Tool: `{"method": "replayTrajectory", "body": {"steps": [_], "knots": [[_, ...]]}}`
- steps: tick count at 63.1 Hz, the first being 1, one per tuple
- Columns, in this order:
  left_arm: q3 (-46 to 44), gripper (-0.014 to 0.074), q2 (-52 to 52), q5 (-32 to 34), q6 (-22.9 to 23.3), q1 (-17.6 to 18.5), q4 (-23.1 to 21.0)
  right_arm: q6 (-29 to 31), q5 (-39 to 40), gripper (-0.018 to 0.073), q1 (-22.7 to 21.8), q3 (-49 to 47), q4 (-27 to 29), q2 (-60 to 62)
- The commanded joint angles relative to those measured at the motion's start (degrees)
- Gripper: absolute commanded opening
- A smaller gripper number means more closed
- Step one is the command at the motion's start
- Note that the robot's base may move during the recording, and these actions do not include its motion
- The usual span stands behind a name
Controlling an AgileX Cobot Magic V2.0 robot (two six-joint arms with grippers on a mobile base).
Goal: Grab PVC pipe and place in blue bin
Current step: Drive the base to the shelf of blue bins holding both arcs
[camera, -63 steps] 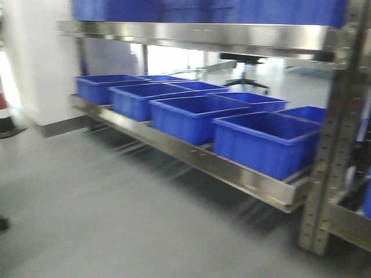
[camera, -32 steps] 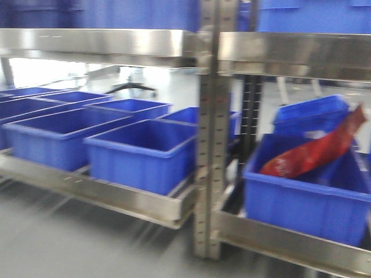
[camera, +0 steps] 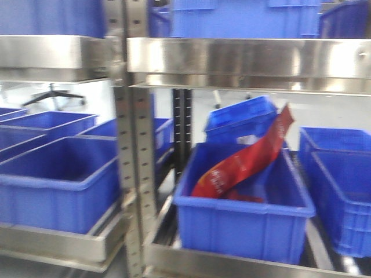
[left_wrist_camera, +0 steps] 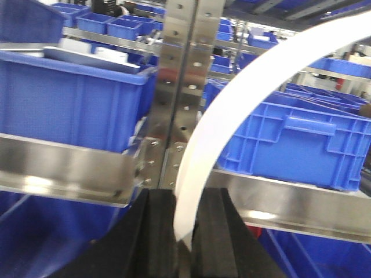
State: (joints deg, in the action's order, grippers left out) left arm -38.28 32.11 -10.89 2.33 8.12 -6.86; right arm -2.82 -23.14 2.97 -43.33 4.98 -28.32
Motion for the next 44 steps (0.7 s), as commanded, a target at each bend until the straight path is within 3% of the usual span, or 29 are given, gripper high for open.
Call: {"method": "replayTrajectory", "body": {"steps": [1, 44], "knots": [[-0.15, -0.0111, -0.29, 1.31, 0.31, 0.16, -0.07, 0.37, 1.72, -0.0168, 0.06, 0.14, -0.24, 0.23], [-0.15, -0.0111, -0.29, 1.31, 0.31, 0.16, -0.07, 0.37, 1.72, -0.0168, 0.06, 0.14, -0.24, 0.23]]}}
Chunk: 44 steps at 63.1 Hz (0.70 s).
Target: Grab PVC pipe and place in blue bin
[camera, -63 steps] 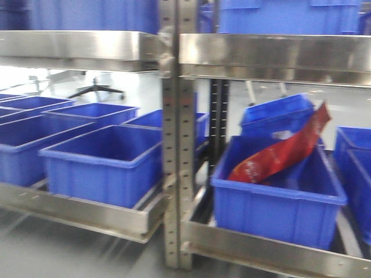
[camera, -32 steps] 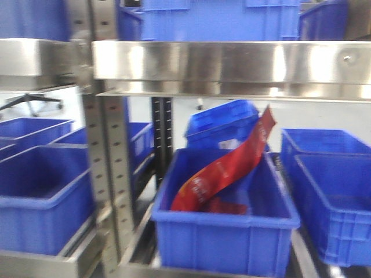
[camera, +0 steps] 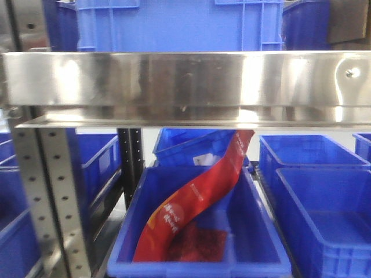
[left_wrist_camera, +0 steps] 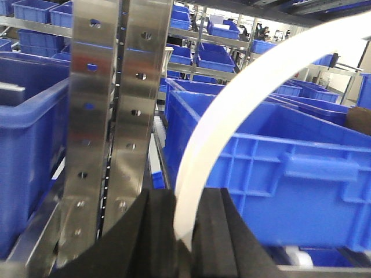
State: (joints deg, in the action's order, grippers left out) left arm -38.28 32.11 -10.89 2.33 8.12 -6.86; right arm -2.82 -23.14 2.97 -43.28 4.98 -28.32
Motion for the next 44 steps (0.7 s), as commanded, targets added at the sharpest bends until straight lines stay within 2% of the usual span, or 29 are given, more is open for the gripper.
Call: {"method": "replayTrajectory", "body": {"steps": [1, 44], "knots": [[-0.15, -0.0111, -0.29, 1.31, 0.31, 0.16, -0.07, 0.37, 1.72, -0.0168, 0.06, 0.09, -0.24, 0.23], [-0.15, -0.0111, -0.29, 1.31, 0.31, 0.16, -0.07, 0.37, 1.72, -0.0168, 0.06, 0.09, -0.24, 0.23]]}}
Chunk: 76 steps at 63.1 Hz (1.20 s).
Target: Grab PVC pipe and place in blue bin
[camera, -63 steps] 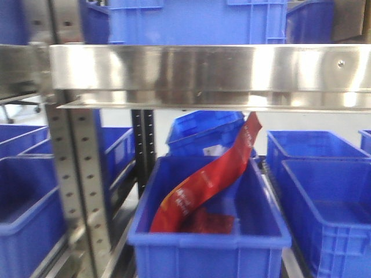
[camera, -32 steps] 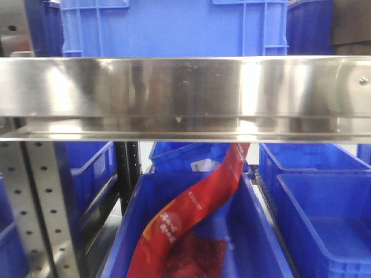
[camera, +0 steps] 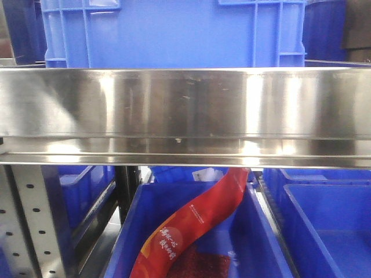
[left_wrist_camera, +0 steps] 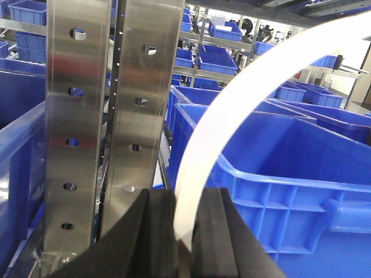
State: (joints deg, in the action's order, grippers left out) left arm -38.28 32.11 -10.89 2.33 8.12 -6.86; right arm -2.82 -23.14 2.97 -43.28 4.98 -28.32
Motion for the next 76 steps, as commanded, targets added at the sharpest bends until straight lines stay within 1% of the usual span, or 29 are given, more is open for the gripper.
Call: {"method": "replayTrajectory", "body": {"steps": [1, 24, 38, 57, 76], "knots": [[-0.15, -0.0111, -0.29, 1.31, 0.31, 0.16, -0.07, 0.37, 1.72, -0.0168, 0.06, 0.09, -0.24, 0.23], [-0.15, -0.0111, -0.29, 1.31, 0.31, 0.16, -0.07, 0.37, 1.72, -0.0168, 0.06, 0.09, -0.24, 0.23], [-0.15, -0.0111, -0.29, 4.37, 0.31, 0.16, -0.07, 0.37, 1.72, -0.0168, 0.06, 0.09, -0.24, 0.23], [-0.15, -0.0111, -0.29, 5.90, 0.31, 0.16, -0.55, 0.37, 1.96, -0.0168, 0.06, 0.09, -0.24, 0.26], [-0.15, -0.0111, -0.29, 5.90, 0.31, 0.16, -0.55, 0.37, 1.74, -0.0168, 0.06, 0.09, -0.24, 0.26]]}}
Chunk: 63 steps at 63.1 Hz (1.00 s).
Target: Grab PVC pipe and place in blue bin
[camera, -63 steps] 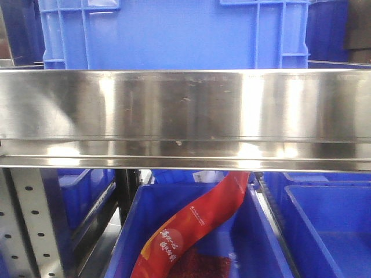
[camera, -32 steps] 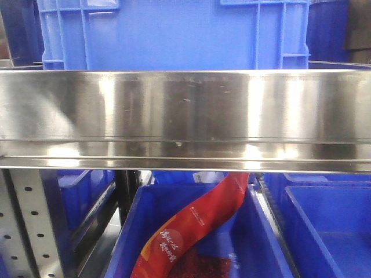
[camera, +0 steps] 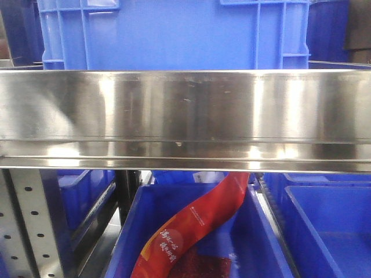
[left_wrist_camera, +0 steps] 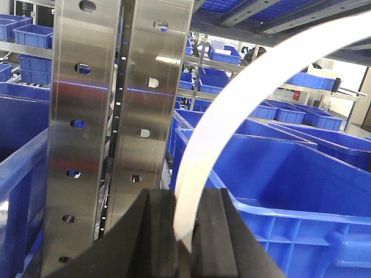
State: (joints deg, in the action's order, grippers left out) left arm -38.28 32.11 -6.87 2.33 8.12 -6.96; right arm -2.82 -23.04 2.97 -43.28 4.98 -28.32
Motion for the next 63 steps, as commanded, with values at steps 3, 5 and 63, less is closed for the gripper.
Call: {"method": "replayTrajectory", "body": {"steps": [3, 5, 63], "knots": [[-0.15, -0.0111, -0.29, 1.88, 0.31, 0.16, -0.44, 0.37, 2.25, -0.0168, 0.06, 0.09, -0.24, 0.26], [-0.15, -0.0111, -0.29, 1.88, 0.31, 0.16, -0.44, 0.37, 2.52, -0.0168, 0.06, 0.09, -0.24, 0.26], [-34.96, -0.0111, 37.08, -1.70, -6.23, 18.95, 0.26, 7.02, -1.73, -0.0168, 23.06, -29.54, 2.04, -39.00]]}}
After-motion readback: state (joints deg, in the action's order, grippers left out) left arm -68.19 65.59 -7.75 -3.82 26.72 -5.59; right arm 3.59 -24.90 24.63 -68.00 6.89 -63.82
